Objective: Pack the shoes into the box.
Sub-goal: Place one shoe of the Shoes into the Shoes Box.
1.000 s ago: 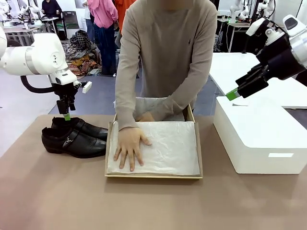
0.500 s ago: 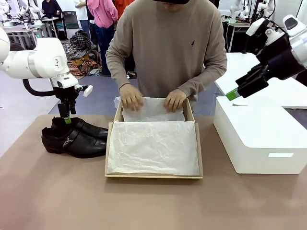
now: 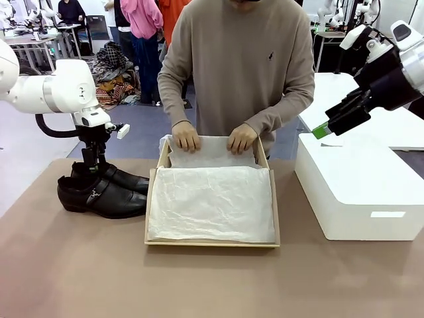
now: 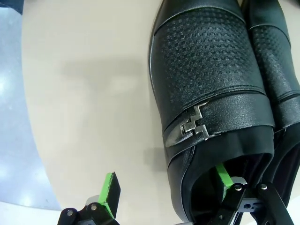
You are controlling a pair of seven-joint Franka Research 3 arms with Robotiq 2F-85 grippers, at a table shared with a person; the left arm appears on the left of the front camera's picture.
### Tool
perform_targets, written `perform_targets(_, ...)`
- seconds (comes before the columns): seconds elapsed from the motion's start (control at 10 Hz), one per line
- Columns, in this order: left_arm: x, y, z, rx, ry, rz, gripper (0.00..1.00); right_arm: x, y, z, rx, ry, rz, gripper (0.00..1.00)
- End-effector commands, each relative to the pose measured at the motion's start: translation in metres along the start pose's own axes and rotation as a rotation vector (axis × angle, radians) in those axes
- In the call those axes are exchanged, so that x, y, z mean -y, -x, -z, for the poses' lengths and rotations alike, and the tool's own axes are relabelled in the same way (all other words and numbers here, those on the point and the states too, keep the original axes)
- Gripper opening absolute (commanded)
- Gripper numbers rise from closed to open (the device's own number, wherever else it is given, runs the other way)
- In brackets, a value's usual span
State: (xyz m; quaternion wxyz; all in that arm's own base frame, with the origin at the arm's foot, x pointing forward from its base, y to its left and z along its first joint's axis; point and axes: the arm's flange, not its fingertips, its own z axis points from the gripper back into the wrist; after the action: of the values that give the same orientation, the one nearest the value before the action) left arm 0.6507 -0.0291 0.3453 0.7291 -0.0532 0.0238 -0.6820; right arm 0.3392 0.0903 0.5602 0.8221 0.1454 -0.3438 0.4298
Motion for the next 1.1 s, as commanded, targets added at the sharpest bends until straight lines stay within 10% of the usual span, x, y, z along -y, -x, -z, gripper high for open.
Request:
perform_targets(0.0, -0.0046, -0.0012, -0.0033, -0.012, 0.014, -0.009, 1.00, 0.0002, -0.0003, 0.0000, 0.006, 0.002, -0.001, 1.00)
perform_targets(0.2, -0.0038, -0.0016, -0.0023, -0.015, 0.025, 0.004, 0.90, 0.0002, -0.0003, 0.0000, 0.006, 0.002, -0.001, 1.00)
perform_targets(0.7, -0.0018, -0.0022, -0.0023, -0.025, 0.025, -0.009, 0.00, 0.0002, -0.0003, 0.0000, 0.006, 0.002, -0.001, 1.00)
perform_targets(1.0, -0.0017, -0.0014, -0.0032, -0.048, 0.019, -0.022, 0.00, 0.0002, -0.0003, 0.0000, 0.006, 0.002, -0.001, 1.00)
